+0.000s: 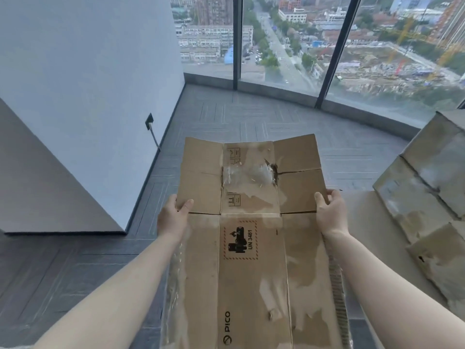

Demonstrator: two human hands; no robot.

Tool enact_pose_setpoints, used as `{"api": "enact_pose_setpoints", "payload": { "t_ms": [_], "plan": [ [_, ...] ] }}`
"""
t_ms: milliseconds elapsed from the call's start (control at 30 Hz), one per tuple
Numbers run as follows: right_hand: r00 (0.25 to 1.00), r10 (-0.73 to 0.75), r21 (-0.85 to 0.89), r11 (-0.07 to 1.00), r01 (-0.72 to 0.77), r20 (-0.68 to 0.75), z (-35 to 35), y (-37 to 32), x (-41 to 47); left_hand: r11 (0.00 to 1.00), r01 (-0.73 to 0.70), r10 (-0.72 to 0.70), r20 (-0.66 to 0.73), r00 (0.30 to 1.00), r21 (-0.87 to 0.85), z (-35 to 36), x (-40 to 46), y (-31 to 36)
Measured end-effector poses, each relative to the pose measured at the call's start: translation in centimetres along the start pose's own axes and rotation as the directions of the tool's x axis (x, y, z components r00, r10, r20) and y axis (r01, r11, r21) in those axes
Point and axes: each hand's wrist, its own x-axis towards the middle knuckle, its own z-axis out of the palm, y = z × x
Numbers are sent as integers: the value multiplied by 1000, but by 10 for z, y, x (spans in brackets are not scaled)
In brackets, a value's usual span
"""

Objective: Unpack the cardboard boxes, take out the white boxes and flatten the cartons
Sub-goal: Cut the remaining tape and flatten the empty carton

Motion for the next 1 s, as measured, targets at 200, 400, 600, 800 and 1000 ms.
{"api": "enact_pose_setpoints", "payload": {
  "t_ms": [200, 400, 600, 800, 1000],
  "plan": [
    [996, 75, -100, 993, -69, 50, 46, 5, 76, 996, 75, -74, -25, 997, 44, 46, 66, -1],
    [987, 156, -174, 974, -148, 34, 107, 47, 131, 985, 116, -115, -12, 993, 127, 99, 143, -35],
    [981, 194, -225, 955, -194, -23, 193, 127, 176, 978, 121, -134, 67, 989, 171, 170, 222, -127],
    [977, 212, -283, 936, -208, -15, 294, 254, 209, 970, 146, -164, 79, 983, 193, 251, 275, -262],
    [969, 246, -335, 914, -227, 15, 379, 419, 237, 969, 156, -175, 83, 981, 193, 344, 303, -402]
  ]
}}
